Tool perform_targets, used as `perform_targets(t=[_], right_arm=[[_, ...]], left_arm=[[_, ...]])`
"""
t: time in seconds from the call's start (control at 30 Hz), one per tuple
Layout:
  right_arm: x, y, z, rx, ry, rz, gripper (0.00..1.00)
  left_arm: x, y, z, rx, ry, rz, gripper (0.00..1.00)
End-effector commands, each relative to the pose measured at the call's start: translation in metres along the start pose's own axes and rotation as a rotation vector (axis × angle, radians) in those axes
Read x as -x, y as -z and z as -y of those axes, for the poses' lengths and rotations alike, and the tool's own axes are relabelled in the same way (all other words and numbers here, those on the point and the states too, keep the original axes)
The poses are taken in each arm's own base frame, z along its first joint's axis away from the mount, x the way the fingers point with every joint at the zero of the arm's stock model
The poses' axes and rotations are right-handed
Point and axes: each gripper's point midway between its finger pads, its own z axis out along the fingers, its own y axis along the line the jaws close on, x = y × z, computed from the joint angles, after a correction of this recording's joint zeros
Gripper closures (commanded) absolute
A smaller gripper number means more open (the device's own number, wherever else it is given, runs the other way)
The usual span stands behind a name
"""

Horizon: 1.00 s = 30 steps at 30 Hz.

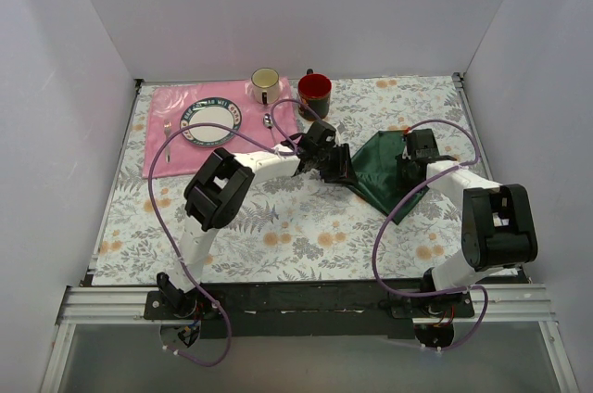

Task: Fold the napkin, place the utensils inside, and roll it up
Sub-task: Roll the napkin with the utensil

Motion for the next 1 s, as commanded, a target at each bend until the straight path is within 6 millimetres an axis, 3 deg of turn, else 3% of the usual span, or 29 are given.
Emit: perform_targets(t=[0.0,0.07,0.13,0.17,0.2,0.3,0.47,0.53,0.67,0.73,0.97], right_arm=[[0.007,0.003,0.009,-0.055,0.053,0.002,0.76],[0.026,0.014,0.004,-0.066,0.08,0.046,0.66],[0.033,0.029,-0.003,-0.069,0.127,0.06,0.54],[0.038,0.036,-0.005,-0.079,0.148,0.071,0.52],[0.046,0.047,-0.01,-0.073,0.18,0.092,0.49],[0.052,0.064,-0.035,-0.028,0.292,0.136,0.4],[0.037,0.071,-0.066,0.104,0.478,0.149,0.35],[0.019,0.066,-0.077,0.162,0.607,0.137,0.33],[-0.001,0.066,-0.069,0.113,0.669,0.027,0.31],[-0.009,0.064,-0.075,0.156,0.698,-0.003,0.32],[-0.015,0.062,-0.092,0.233,0.775,-0.021,0.38]], left_arm=[[0.025,0.033,0.029,-0.005,-0.061,0.065,0.64],[0.025,0.046,0.039,-0.025,-0.064,0.066,0.64],[0.028,0.067,0.058,-0.066,-0.072,0.089,0.63],[0.022,0.072,0.056,-0.062,-0.061,0.082,0.63],[0.025,0.087,0.066,-0.08,-0.071,0.105,0.61],[0.018,0.102,0.061,-0.063,-0.057,0.12,0.59],[0.018,0.14,0.06,-0.072,-0.047,0.178,0.56],[0.013,0.148,0.047,-0.06,-0.028,0.183,0.56],[0.01,0.173,0.039,-0.068,-0.02,0.208,0.55],[0.005,0.177,0.03,-0.055,-0.016,0.205,0.55],[-0.003,0.19,0.029,-0.076,-0.018,0.212,0.55]])
